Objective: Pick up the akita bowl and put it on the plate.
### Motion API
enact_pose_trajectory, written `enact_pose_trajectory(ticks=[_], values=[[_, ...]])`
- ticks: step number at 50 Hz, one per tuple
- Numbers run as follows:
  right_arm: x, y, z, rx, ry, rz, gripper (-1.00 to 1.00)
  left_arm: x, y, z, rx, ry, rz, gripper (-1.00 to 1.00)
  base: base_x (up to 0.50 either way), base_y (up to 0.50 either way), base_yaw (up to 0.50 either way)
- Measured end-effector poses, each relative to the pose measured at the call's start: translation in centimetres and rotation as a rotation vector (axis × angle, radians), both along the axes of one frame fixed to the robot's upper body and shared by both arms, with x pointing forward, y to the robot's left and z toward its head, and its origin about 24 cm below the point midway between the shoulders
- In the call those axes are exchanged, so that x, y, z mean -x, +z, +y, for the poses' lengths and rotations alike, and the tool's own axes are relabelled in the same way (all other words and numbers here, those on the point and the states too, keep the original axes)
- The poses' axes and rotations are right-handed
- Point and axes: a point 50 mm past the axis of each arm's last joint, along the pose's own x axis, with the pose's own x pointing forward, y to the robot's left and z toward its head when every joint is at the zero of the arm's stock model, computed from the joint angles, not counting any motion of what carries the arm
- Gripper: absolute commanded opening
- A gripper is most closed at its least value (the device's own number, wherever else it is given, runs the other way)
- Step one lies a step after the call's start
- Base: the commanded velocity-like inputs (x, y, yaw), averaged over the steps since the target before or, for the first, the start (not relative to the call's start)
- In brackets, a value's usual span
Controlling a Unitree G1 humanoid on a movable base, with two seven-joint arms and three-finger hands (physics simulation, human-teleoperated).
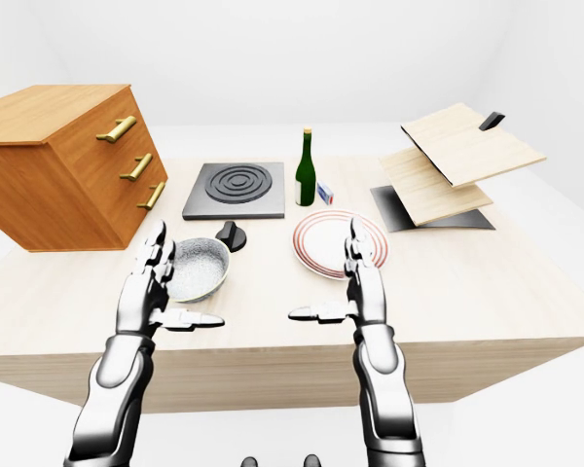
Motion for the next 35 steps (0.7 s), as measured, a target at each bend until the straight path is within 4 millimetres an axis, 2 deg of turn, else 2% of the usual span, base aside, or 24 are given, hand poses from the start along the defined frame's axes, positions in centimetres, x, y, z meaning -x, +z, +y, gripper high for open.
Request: enact_pose_trajectory(ticks=[22,35], values=[[0.1,1.8,-0.2,0.004,-0.008,-0.076,1.00,1.1,4.7,0.0,-0.045,-0.006,-0.207,1.00,0.00,0.00,0.00],[0.1,1.9,-0.3,0.006,-0.013,-0.082,1.00,1.7,6.1,0.5,-0.064,0.012,-0.268,1.00,0.00,0.00,0.00]])
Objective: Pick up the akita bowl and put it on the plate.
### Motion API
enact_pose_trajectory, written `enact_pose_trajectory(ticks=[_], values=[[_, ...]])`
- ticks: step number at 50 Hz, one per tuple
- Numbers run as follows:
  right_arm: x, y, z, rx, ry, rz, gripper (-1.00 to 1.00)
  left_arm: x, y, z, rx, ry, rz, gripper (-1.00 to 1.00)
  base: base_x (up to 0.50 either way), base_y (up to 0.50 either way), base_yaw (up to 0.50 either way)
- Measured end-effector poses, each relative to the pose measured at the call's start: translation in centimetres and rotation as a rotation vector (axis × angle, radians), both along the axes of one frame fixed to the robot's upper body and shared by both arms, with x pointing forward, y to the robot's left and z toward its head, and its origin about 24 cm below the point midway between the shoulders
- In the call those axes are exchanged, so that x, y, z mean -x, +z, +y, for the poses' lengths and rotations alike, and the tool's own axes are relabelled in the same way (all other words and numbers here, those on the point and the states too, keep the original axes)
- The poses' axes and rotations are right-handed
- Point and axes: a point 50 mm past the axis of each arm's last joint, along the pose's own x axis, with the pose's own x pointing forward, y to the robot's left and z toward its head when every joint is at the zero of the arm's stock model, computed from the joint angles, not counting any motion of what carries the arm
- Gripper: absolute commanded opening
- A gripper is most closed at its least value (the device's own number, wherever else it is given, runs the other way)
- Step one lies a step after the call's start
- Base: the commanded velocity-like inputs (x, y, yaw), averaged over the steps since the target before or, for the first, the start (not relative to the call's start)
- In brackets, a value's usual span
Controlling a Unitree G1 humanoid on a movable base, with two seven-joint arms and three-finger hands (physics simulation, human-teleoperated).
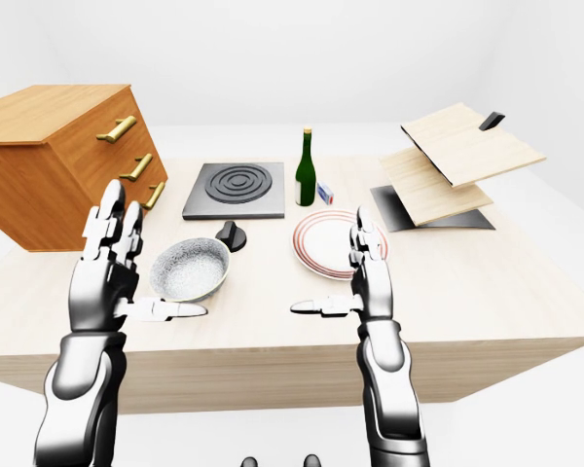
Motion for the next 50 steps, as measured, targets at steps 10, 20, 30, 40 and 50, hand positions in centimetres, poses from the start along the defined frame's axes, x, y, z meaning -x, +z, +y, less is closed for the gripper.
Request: enact_pose_trajectory(ticks=[10,20,30,40,50], values=[[-0.1,-0.1,-0.1,0.000,-0.003,0.005,1.00,0.8,1.2,0.8,-0.021,0.029,-0.052,1.00,0.00,0.00,0.00],[-0.1,-0.1,-0.1,0.000,-0.006,0.006,1.00,2.0,2.6,2.1,-0.059,0.083,-0.115,1.00,0.00,0.00,0.00],[-0.1,0.0,-0.1,-0.001,-0.007,0.000,1.00,3.4,3.8,3.7,-0.092,0.148,-0.166,1.00,0.00,0.00,0.00],[-0.3,-0.2,-0.4,-0.010,-0.048,0.009,1.00,5.5,3.7,7.0,-0.112,0.286,-0.150,1.00,0.00,0.00,0.00],[-0.4,-0.4,-0.4,-0.008,-0.065,0.019,1.00,6.7,3.8,8.6,-0.123,0.355,-0.143,1.00,0.00,0.00,0.00]])
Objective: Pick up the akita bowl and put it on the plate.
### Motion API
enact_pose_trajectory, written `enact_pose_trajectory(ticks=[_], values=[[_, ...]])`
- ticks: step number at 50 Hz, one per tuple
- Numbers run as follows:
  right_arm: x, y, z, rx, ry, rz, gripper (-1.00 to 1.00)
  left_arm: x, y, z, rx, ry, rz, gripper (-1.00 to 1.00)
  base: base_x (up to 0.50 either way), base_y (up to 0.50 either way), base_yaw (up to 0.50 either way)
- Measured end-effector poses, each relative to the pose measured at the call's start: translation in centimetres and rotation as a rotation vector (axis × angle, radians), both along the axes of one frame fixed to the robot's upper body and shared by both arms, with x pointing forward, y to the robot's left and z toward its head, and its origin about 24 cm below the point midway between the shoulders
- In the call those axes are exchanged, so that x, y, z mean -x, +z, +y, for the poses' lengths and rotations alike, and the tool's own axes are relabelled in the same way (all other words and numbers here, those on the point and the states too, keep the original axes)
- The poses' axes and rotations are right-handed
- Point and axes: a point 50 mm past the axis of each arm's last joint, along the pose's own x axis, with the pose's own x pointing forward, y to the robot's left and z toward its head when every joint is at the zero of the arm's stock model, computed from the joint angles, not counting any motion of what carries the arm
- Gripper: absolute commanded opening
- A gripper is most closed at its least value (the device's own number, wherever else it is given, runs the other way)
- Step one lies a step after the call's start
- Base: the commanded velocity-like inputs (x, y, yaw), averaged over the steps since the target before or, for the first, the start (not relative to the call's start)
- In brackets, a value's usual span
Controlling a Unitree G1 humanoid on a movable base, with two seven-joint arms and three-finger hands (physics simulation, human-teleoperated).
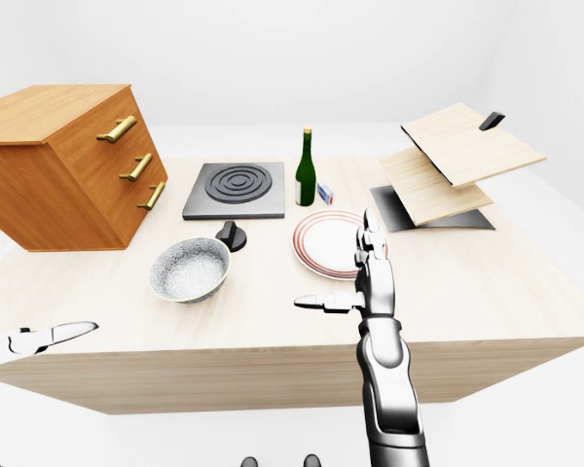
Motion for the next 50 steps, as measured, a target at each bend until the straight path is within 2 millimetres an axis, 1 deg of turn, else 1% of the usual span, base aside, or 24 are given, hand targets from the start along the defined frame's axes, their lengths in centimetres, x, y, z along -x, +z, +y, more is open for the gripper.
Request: enact_pose_trajectory(ticks=[16,35,50], values=[[-0.1,-0.2,-0.1,0.006,-0.011,0.011,1.00,1.7,0.2,1.9,-0.009,0.091,-0.001,1.00,0.00,0.00,0.00],[-0.1,-0.4,-0.1,0.022,-0.018,0.017,1.00,3.4,-0.1,4.0,0.008,0.183,0.019,1.00,0.00,0.00,0.00],[0.0,-0.4,-0.1,0.029,-0.021,0.017,1.00,5.6,-0.2,5.9,0.021,0.261,0.027,1.00,0.00,0.00,0.00]])
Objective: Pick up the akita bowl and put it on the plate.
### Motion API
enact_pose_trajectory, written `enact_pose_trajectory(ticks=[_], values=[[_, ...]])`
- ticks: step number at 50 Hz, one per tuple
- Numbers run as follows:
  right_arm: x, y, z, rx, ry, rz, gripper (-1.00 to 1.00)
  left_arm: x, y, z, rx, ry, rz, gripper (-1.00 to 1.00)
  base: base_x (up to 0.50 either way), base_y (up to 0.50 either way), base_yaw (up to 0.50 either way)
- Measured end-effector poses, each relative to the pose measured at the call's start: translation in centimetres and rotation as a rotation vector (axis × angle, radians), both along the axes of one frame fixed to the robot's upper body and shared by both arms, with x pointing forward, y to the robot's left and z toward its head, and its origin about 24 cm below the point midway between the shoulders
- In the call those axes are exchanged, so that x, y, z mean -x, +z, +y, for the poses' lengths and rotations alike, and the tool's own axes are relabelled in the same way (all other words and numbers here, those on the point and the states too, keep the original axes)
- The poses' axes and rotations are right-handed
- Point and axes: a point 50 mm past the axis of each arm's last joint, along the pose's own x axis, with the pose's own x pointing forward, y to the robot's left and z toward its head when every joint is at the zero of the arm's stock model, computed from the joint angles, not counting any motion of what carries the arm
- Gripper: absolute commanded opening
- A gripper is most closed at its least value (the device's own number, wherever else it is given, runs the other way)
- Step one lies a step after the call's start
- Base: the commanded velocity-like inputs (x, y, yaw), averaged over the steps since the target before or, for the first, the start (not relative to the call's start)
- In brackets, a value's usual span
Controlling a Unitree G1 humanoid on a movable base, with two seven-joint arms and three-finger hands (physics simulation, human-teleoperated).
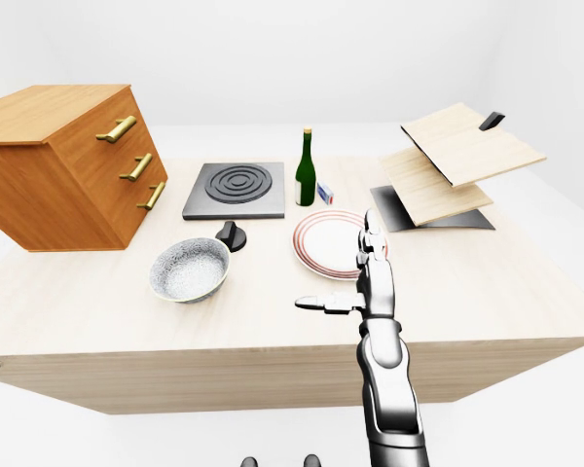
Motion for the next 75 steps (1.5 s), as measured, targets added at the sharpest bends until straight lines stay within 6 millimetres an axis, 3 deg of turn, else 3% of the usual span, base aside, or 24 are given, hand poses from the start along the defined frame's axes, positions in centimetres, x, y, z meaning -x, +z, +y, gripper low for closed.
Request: enact_pose_trajectory(ticks=[15,36,50,75], values=[[-0.1,-0.1,0.0,0.002,-0.004,0.004,1.00,2.9,-0.6,2.6,0.054,0.140,0.000,1.00,0.00,0.00,0.00],[-0.1,-0.1,-0.1,0.003,-0.006,0.003,1.00,6.2,-3.8,5.8,0.291,0.329,-0.065,1.00,0.00,0.00,0.00],[-0.1,-0.2,-0.1,0.004,-0.007,0.010,1.00,7.6,-4.5,6.6,0.381,0.370,-0.132,1.00,0.00,0.00,0.00],[-0.1,-0.3,0.0,0.020,-0.010,0.015,1.00,8.0,-4.9,6.9,0.413,0.378,-0.148,1.00,0.00,0.00,0.00]])
